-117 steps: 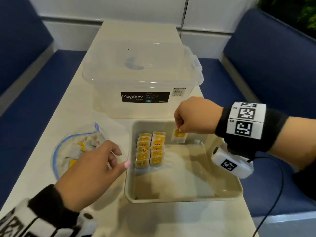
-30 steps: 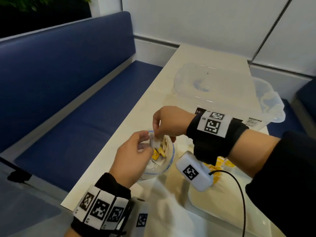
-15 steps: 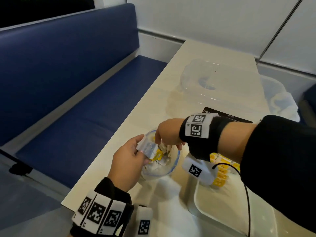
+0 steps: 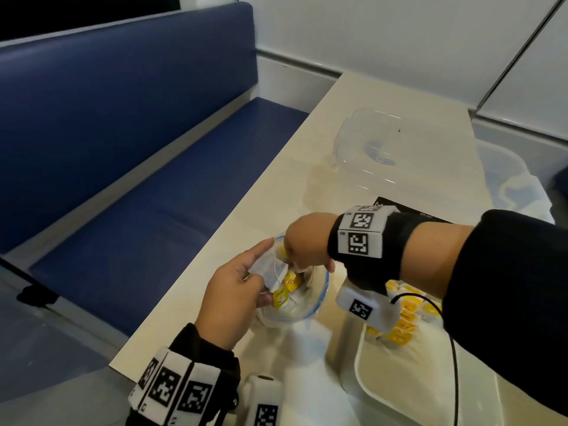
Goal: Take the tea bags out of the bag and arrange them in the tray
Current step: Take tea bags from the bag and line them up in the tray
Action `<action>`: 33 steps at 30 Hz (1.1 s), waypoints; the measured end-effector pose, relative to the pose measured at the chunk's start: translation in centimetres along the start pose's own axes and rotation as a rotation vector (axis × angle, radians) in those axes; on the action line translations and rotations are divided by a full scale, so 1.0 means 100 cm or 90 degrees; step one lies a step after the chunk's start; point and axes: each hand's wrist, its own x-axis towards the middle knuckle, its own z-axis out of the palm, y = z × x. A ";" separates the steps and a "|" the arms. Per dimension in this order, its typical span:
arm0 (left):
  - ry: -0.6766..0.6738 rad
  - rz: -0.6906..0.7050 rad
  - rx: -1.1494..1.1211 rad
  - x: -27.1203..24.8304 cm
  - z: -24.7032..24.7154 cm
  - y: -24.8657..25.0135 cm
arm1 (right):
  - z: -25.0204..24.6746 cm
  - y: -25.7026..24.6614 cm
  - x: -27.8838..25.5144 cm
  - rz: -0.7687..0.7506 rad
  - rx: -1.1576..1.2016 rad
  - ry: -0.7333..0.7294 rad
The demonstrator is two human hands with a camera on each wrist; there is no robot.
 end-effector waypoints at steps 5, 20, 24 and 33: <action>0.014 -0.007 -0.049 0.001 -0.004 0.004 | -0.005 0.019 -0.024 -0.012 0.208 0.195; -0.062 -0.051 -0.118 -0.003 0.028 0.027 | 0.018 0.038 -0.097 -0.076 0.705 0.494; -0.040 -0.087 -0.175 -0.005 0.033 0.026 | 0.017 0.033 -0.095 -0.064 0.703 0.501; -0.097 -0.077 -0.384 -0.008 0.036 0.034 | 0.020 0.029 -0.089 -0.048 0.748 0.469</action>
